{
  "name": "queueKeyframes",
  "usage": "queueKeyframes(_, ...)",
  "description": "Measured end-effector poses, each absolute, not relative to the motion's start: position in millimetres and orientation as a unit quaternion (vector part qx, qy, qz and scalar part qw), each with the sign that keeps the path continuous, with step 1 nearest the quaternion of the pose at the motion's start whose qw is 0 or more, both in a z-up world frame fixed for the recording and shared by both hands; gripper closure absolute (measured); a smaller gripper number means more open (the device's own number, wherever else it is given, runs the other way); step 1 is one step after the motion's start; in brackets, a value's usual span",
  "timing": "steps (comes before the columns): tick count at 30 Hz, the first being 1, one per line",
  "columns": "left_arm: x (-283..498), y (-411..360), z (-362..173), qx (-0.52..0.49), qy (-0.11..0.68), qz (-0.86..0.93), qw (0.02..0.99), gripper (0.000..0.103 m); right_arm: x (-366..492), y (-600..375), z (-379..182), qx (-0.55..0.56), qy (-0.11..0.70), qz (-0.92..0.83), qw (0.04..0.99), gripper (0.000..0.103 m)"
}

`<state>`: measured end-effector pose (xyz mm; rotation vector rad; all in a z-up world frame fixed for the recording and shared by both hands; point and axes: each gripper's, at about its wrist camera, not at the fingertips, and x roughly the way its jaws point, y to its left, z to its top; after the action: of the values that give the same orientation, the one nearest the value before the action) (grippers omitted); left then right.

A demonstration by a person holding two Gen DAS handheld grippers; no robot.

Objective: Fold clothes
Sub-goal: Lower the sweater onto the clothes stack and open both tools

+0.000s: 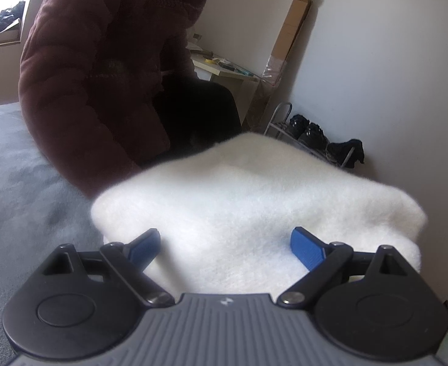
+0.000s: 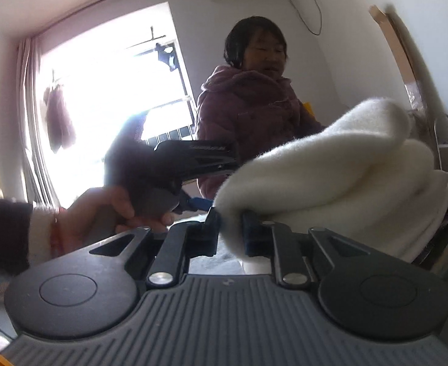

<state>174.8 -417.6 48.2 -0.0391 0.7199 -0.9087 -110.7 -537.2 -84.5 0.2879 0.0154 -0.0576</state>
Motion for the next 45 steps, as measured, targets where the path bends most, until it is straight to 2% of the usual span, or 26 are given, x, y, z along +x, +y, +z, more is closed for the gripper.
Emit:
queueKeyframes(5, 157, -416, 45, 0.007, 0.306, -0.447, 0.841, 0.009, -137, -566, -105, 0.207, 0.054, -0.011, 0.977, 0.087)
queueKeyframes(7, 144, -411, 53, 0.011, 0.275, -0.453, 0.848, 0.011, -155, -572, -96, 0.193, 0.057, -0.014, 0.979, 0.086)
queueKeyframes(11, 109, -406, 70, 0.027, 0.207, -0.501, 0.84, 0.01, -170, -592, -58, 0.146, 0.008, -0.048, 0.988, 0.085)
queueKeyframes(15, 75, -428, 63, 0.114, 0.167, -0.541, 0.817, 0.01, -140, -608, -20, 0.051, -0.046, -0.064, 0.996, 0.085)
queueKeyframes(18, 72, -438, 44, 0.126, 0.175, -0.544, 0.811, 0.009, -98, -628, -29, -0.037, -0.003, -0.113, 0.993, 0.086)
queueKeyframes(22, 72, -443, 35, 0.12, 0.157, -0.548, 0.813, 0.008, -83, -691, -71, 0.046, 0.032, -0.129, 0.99, 0.088)
queueKeyframes(29, 68, -456, 24, 0.126, 0.148, -0.554, 0.81, 0.003, -96, -688, -40, 0.057, -0.005, -0.11, 0.992, 0.087)
queueKeyframes(33, 67, -456, 30, 0.126, 0.148, -0.56, 0.805, 0.004, -73, -694, -48, 0.016, 0.035, -0.124, 0.992, 0.088)
queueKeyframes(39, 77, -435, 49, 0.088, 0.141, -0.559, 0.812, 0.006, -55, -704, -56, 0.002, 0.044, -0.146, 0.988, 0.088)
queueKeyframes(45, 116, -432, 38, 0.034, 0.21, -0.52, 0.827, 0.006, -56, -708, -51, -0.004, 0.062, -0.14, 0.988, 0.087)
